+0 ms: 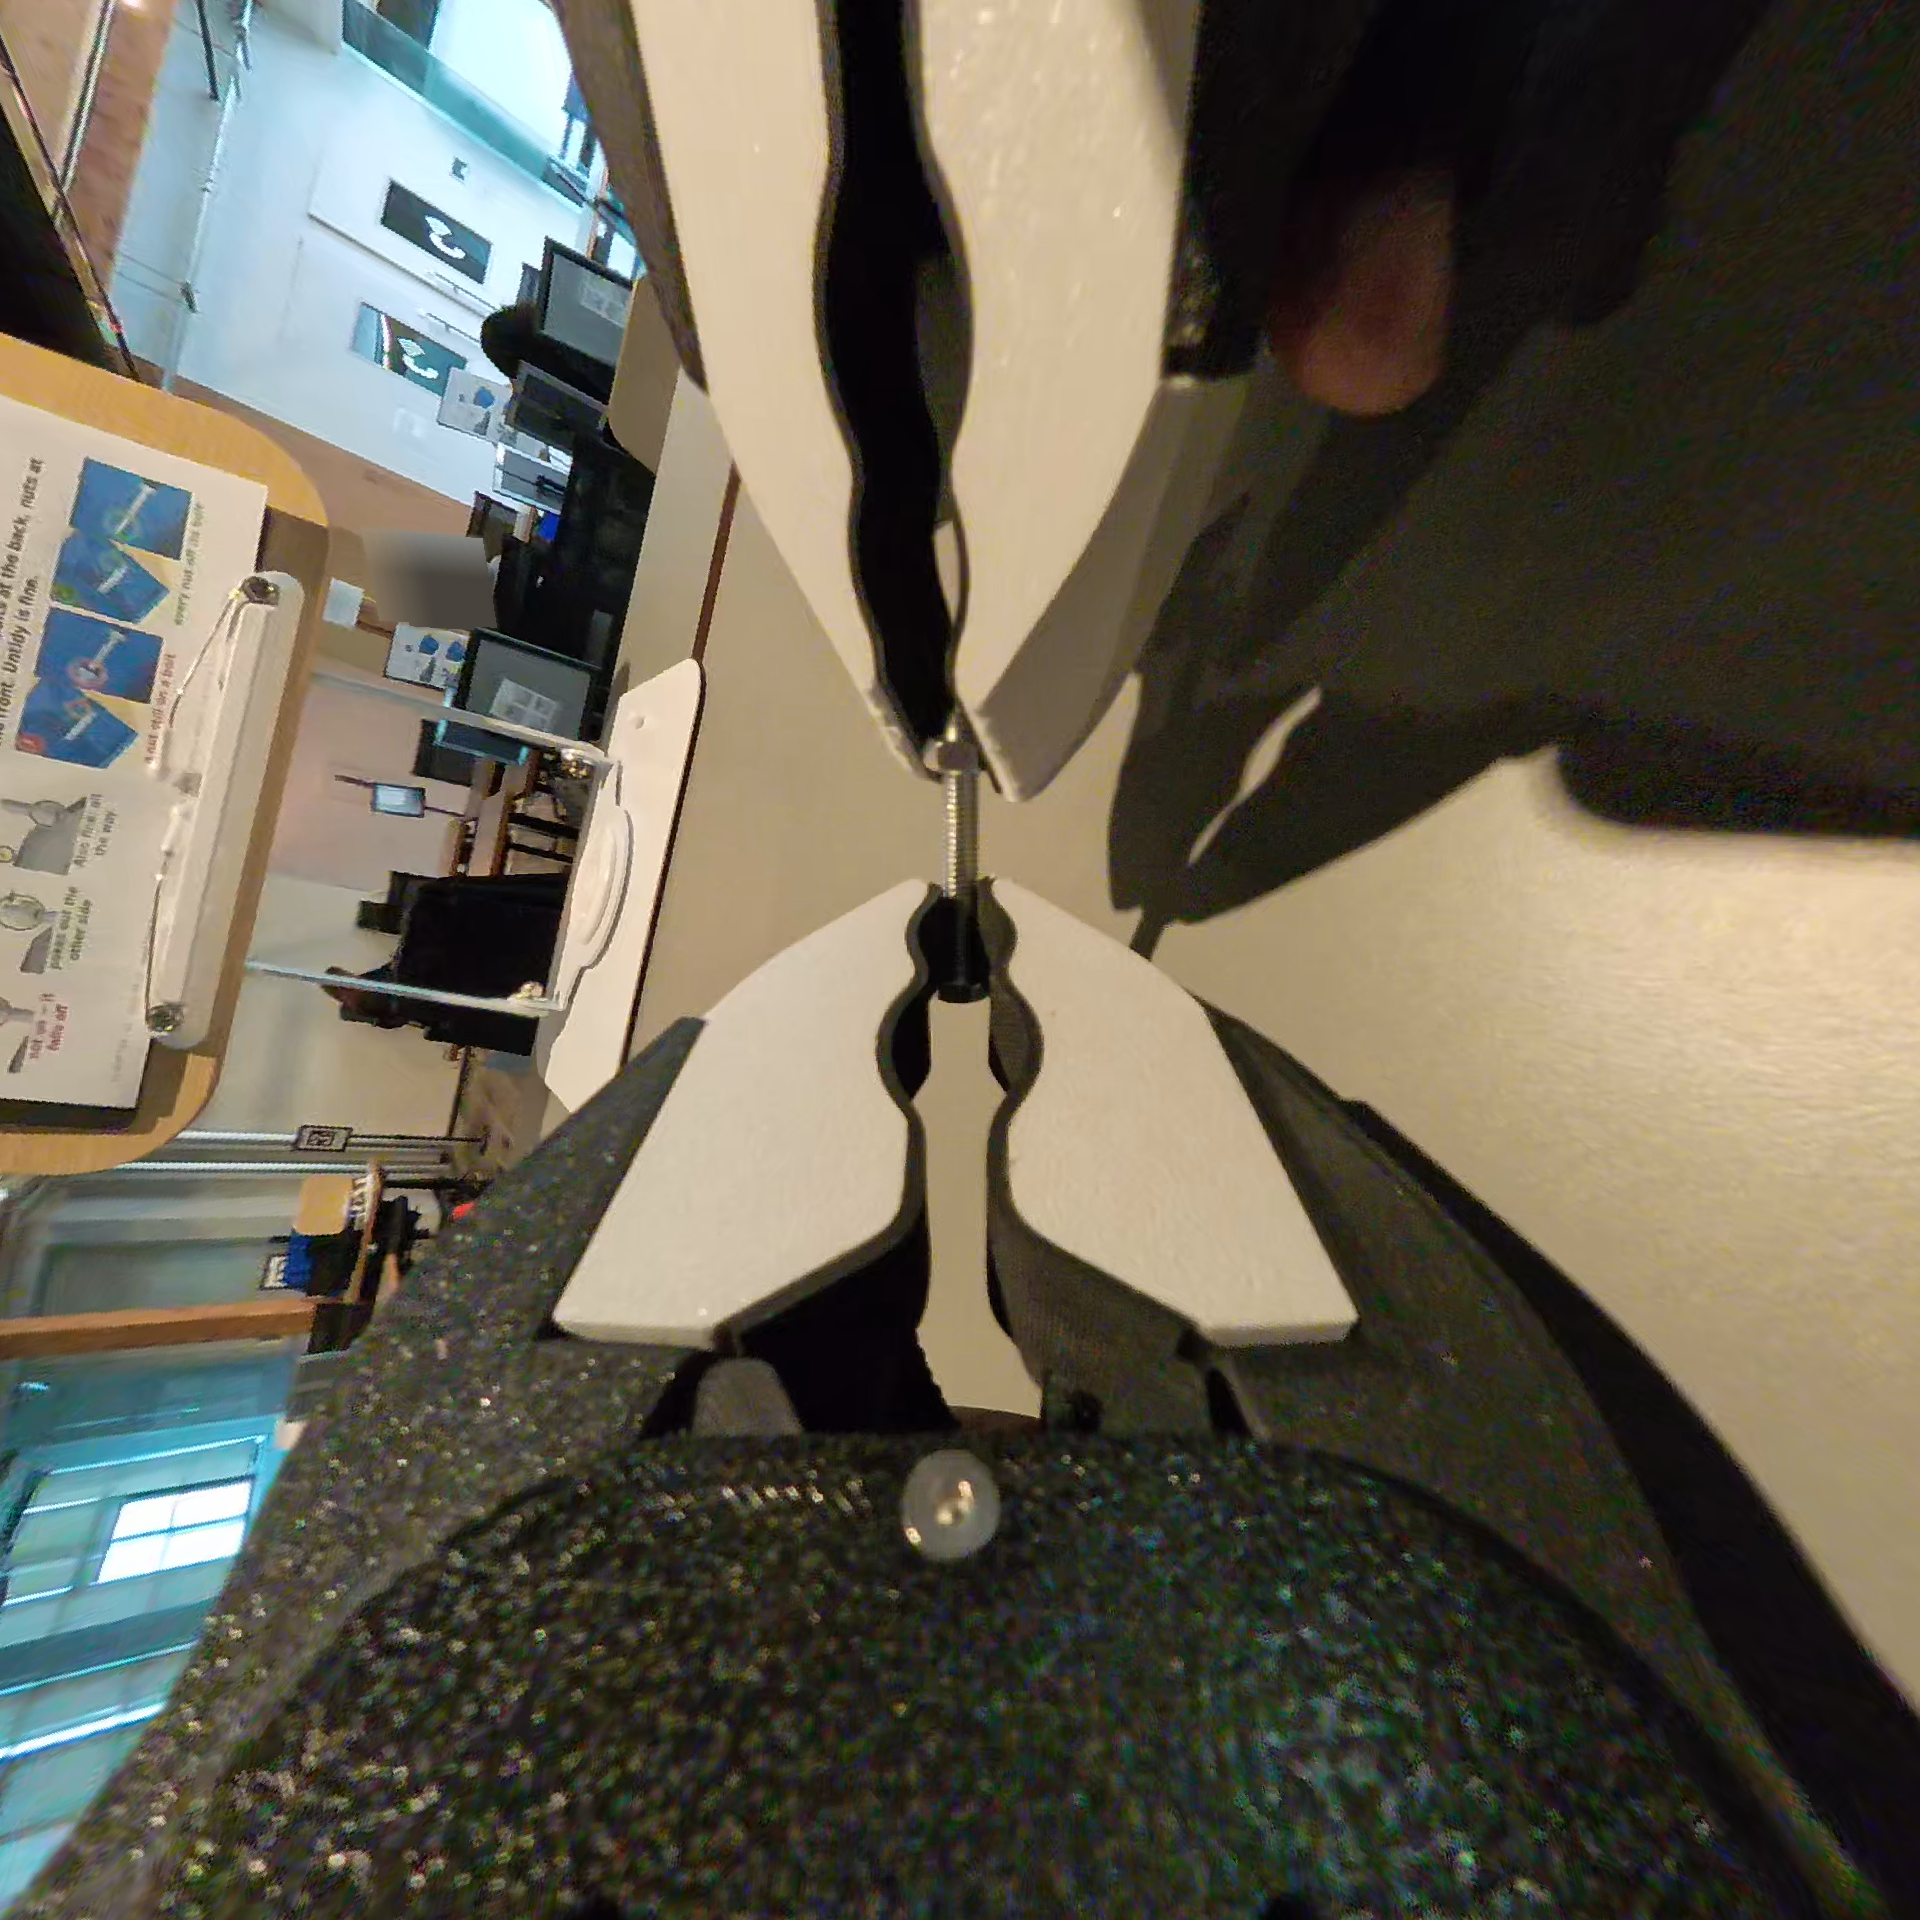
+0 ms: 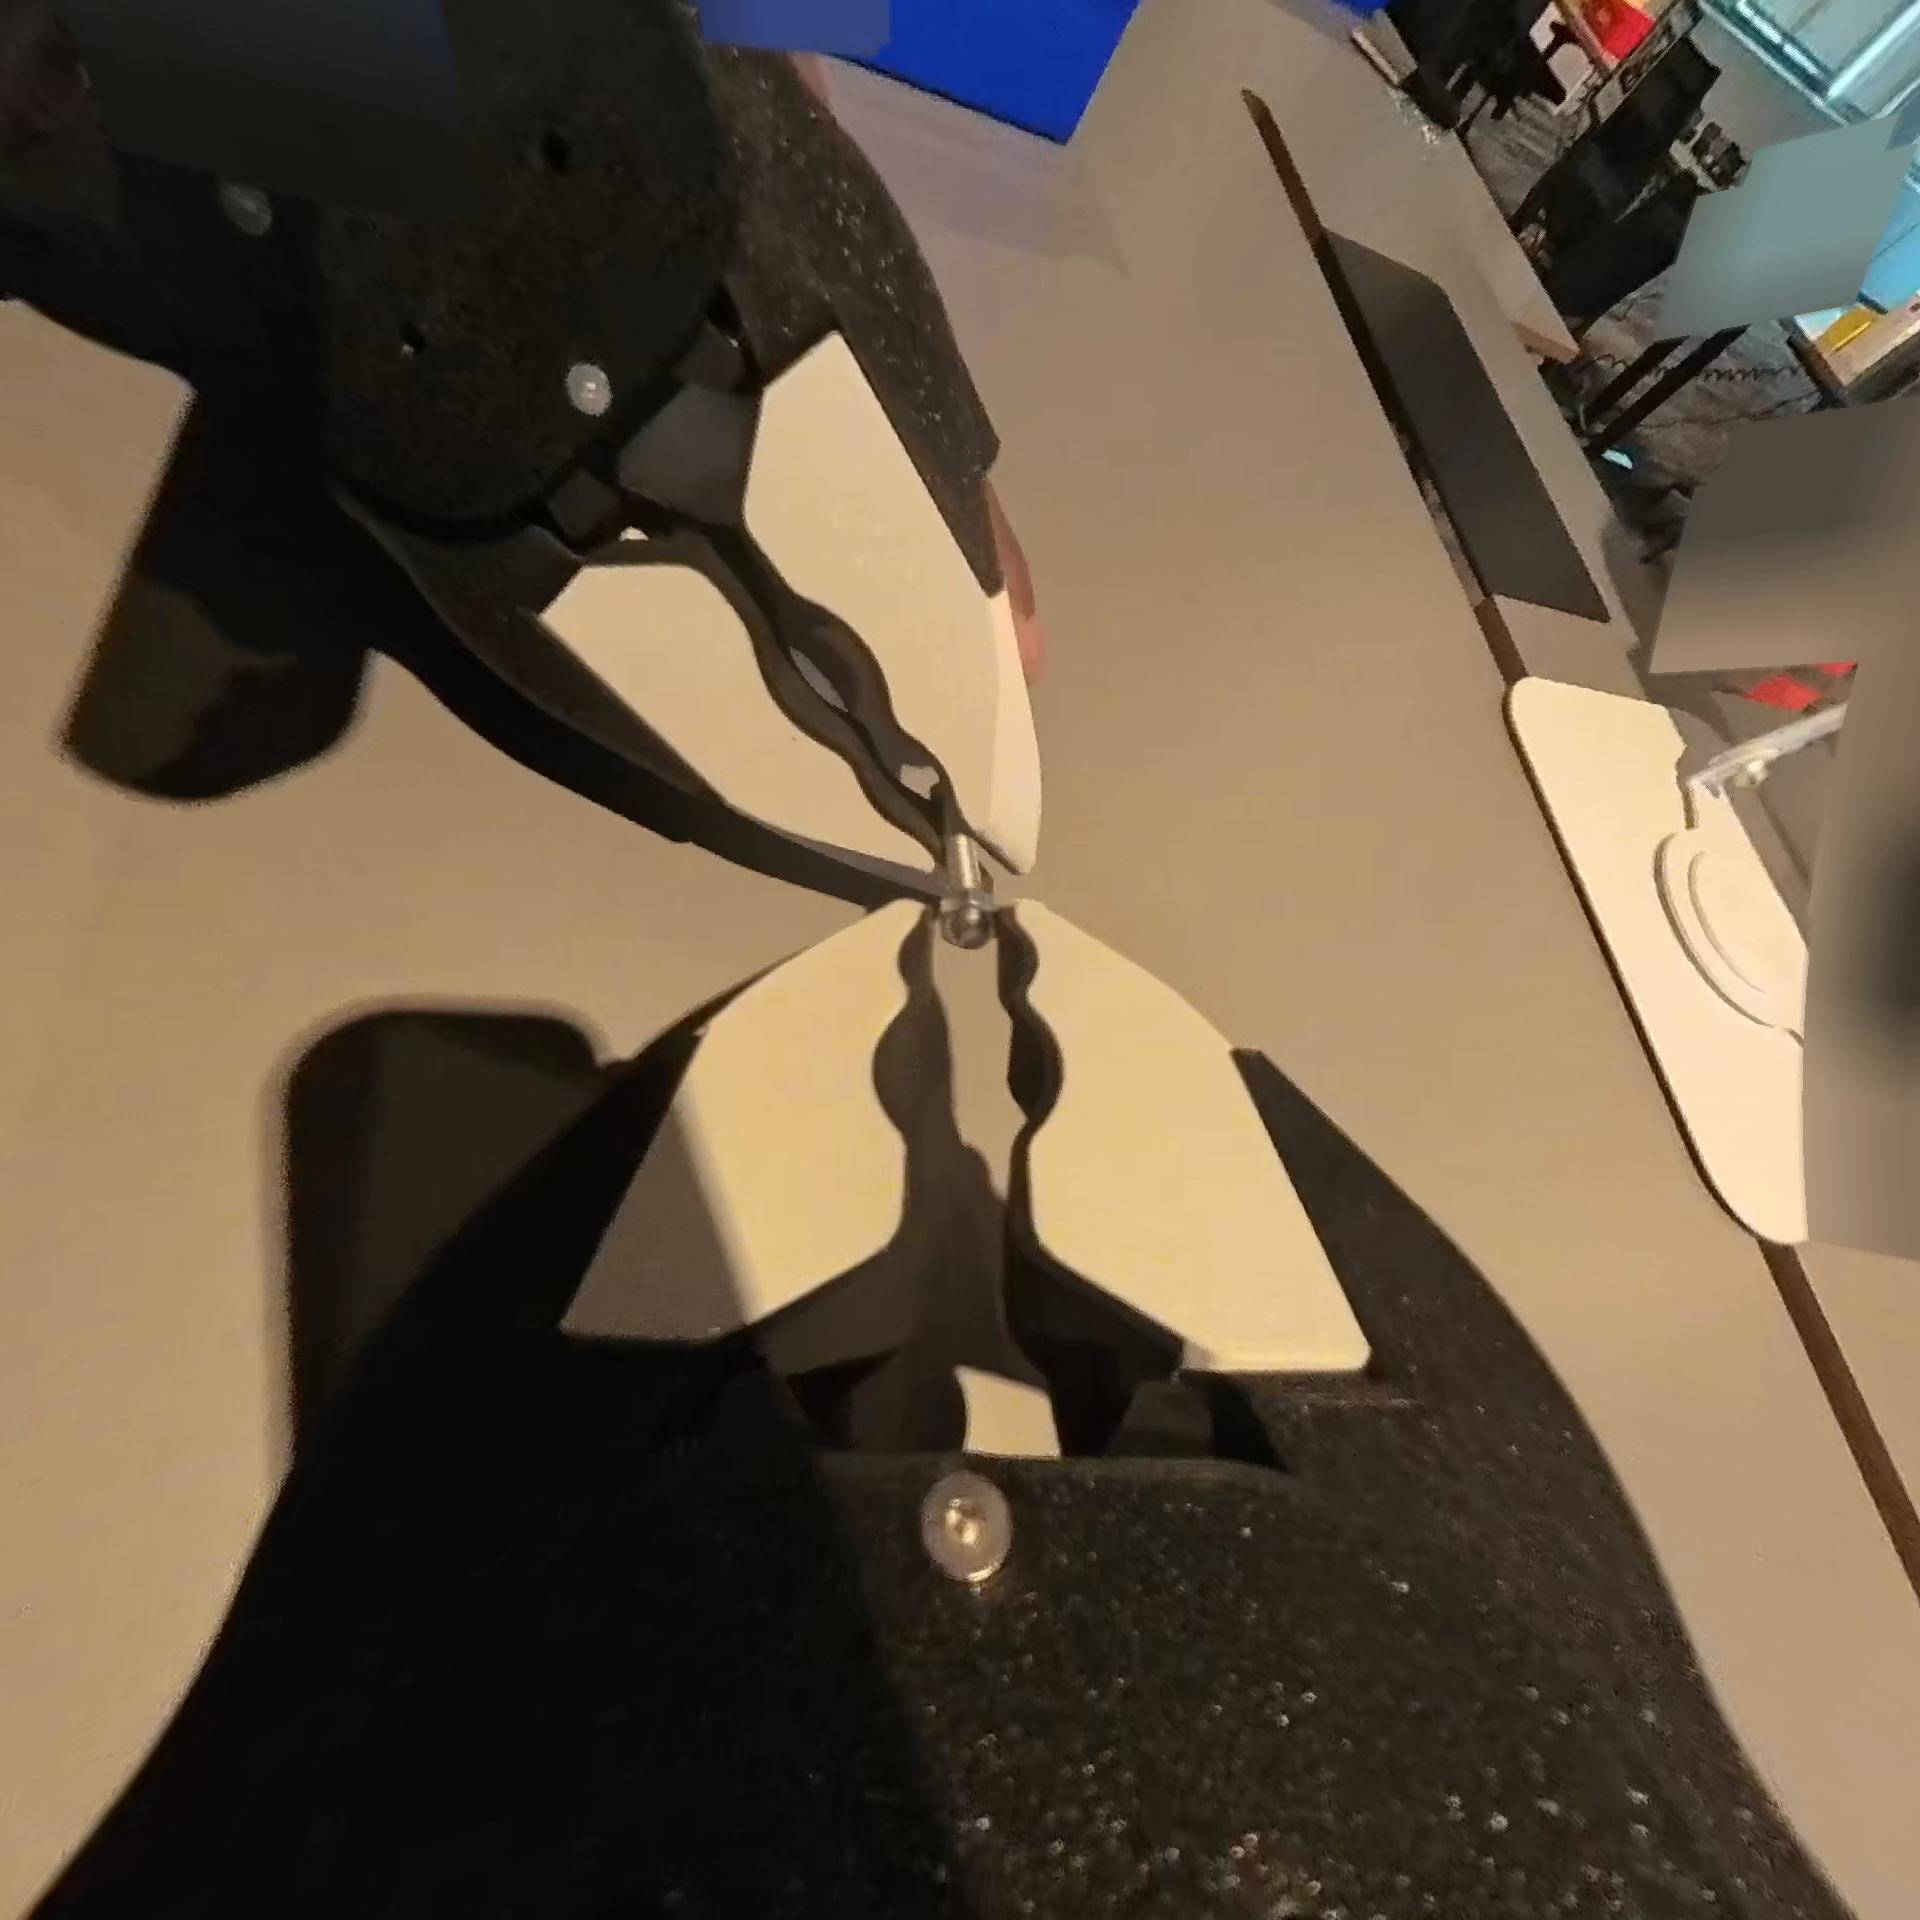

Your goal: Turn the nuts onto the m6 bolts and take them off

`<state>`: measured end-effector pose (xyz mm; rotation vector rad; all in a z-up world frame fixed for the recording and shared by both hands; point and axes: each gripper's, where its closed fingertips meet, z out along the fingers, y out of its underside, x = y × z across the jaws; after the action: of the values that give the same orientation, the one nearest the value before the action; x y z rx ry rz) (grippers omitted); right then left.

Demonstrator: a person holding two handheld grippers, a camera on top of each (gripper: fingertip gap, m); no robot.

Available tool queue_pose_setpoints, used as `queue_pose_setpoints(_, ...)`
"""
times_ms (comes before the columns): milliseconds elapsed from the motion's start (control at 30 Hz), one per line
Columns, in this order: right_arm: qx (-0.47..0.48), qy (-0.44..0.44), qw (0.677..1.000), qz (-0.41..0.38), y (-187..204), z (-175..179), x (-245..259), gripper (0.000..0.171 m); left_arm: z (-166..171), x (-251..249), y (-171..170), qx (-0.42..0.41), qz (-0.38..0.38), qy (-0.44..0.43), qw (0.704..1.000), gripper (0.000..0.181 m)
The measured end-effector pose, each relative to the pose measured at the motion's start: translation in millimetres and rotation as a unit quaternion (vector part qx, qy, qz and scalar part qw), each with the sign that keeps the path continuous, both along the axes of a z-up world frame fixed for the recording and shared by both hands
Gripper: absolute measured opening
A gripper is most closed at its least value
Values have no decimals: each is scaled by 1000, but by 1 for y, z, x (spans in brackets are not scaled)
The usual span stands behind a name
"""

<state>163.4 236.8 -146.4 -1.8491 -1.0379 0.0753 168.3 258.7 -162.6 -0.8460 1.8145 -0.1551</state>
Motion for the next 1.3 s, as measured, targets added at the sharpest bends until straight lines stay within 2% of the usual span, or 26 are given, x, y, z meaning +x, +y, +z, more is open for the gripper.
queue_pose_setpoints(67,-24,21,999,-18,2,-2,0,10,0,-1,3,19,7,2,1000,6)
queue_pose_setpoints(133,-84,94,991,-51,6,-3,-1,10,2,-2,9,51,19,5,998,7)
queue_pose_setpoints(267,-221,314,917,-106,10,0,-5,10,7,-3,17,119,36,9,992,6)
queue_pose_setpoints(333,-232,354,901,-98,9,3,-4,10,9,-1,16,111,38,1,993,6)
queue_pose_setpoints(400,-201,330,919,-82,10,7,0,14,13,0,15,86,40,-14,995,6)
queue_pose_setpoints(433,-176,299,934,-81,11,7,3,28,13,0,15,72,41,-17,996,6)
queue_pose_setpoints(467,-149,259,951,-78,11,6,6,37,13,0,14,56,41,-18,997,6)
queue_pose_setpoints(567,-73,124,987,-67,11,2,13,45,9,-2,14,28,33,-15,999,6)
queue_pose_setpoints(633,-39,66,996,-52,9,1,11,44,7,-2,13,14,27,-11,999,6)
queue_pose_setpoints(700,-19,45,998,-36,7,3,5,42,5,-3,12,4,21,-6,1000,6)
queue_pose_setpoints(900,-9,32,999,-24,6,3,-1,31,4,-2,8,8,14,-2,1000,6)
queue_pose_setpoints(1033,-28,40,998,-42,8,-1,-2,11,6,-1,7,26,16,-4,1000,6)
queue_pose_setpoints(1100,-75,91,991,-67,10,-4,-2,10,6,-2,11,54,25,3,998,6)
queue_pose_setpoints(1133,-112,144,980,-85,11,-5,-4,10,7,-2,14,72,32,5,997,6)
queue_pose_setpoints(1233,-210,325,914,-119,13,0,-9,11,11,-3,19,105,42,4,994,6)
queue_pose_setpoints(1300,-234,384,886,-115,13,5,-9,10,15,-2,18,107,44,-7,993,6)
